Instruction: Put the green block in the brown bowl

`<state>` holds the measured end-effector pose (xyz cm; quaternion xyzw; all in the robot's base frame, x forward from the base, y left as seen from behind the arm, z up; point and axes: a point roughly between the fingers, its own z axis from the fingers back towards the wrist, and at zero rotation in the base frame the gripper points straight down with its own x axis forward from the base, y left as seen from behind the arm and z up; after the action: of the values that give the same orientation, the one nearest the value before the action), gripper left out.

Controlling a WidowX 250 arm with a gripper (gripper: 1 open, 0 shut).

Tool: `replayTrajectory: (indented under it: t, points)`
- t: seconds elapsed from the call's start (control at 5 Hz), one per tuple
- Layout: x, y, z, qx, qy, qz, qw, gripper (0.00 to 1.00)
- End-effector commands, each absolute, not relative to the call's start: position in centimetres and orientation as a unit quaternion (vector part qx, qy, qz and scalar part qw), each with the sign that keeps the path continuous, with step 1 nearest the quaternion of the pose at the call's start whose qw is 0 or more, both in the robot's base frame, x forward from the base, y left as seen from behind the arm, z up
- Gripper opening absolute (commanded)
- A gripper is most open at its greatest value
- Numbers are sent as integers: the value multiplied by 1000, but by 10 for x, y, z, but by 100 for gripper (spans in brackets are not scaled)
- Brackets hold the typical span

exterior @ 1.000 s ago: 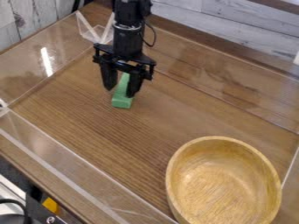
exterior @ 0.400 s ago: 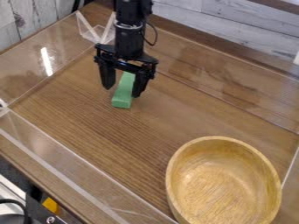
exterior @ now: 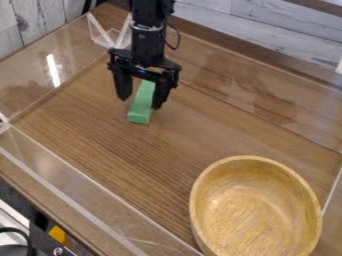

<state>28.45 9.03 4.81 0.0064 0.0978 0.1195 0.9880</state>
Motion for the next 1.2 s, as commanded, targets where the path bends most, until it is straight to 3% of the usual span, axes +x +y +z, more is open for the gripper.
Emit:
replayTrajectory:
  t: [0.0, 1.0]
  points:
    - [287, 93, 75, 13, 56, 126, 990, 100]
    - [281, 84, 95, 16, 25, 134, 991, 100]
